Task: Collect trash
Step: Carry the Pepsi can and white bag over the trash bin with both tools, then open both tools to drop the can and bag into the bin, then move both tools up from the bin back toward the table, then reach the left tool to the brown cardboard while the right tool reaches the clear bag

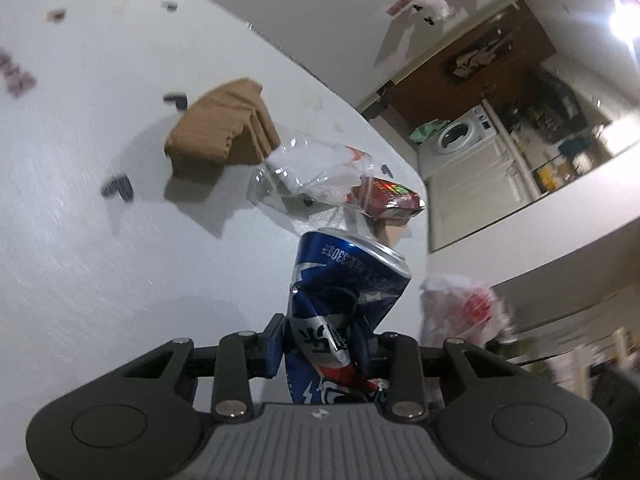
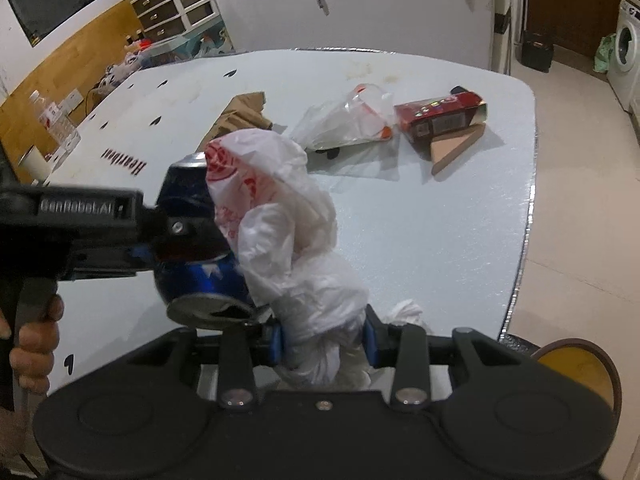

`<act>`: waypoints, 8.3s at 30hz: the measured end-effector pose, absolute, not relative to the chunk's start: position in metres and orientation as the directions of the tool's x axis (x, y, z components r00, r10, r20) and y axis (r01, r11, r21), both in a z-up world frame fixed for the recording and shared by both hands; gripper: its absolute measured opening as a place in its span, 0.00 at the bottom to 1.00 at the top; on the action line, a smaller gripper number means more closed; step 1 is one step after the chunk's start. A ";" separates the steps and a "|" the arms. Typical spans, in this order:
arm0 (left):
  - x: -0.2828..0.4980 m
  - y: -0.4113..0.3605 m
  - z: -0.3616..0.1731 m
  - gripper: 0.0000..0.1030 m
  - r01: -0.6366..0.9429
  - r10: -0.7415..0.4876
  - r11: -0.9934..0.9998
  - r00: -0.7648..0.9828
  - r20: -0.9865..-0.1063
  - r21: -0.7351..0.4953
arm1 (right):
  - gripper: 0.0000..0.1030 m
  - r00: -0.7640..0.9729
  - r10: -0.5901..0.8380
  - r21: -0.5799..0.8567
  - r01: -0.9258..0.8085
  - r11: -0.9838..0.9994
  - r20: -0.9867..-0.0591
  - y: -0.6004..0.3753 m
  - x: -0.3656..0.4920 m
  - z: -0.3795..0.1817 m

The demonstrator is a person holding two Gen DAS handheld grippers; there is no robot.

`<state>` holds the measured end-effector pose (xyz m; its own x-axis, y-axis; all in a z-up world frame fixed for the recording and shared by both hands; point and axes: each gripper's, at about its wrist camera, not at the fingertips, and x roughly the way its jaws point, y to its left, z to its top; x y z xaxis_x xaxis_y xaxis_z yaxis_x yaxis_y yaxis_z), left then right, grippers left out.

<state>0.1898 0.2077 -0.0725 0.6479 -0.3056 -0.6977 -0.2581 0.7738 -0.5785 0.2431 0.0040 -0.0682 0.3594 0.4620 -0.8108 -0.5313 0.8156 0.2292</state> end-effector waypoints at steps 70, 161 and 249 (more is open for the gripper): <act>0.248 -0.160 -0.091 0.34 0.155 -0.207 0.976 0.486 -0.849 -0.150 | 0.37 0.518 0.235 0.282 0.012 0.959 -0.822 -0.384 0.227 -0.102; 0.285 -0.169 -0.244 1.00 0.119 -0.134 0.987 0.224 -0.965 -0.110 | 1.00 0.334 0.182 0.190 -0.009 0.982 -0.925 -0.390 0.285 -0.248; 0.152 0.159 0.024 1.00 -0.044 -0.077 0.984 0.770 -0.634 -0.173 | 1.00 0.674 0.322 0.019 -0.416 0.909 -0.664 -0.092 0.201 -0.011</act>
<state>0.1525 0.1588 0.0239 0.7696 -0.0767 -0.6339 -0.0440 0.9840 -0.1725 0.2015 -0.0924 -0.0105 0.6744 0.3224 -0.6643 -0.4160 0.9092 0.0190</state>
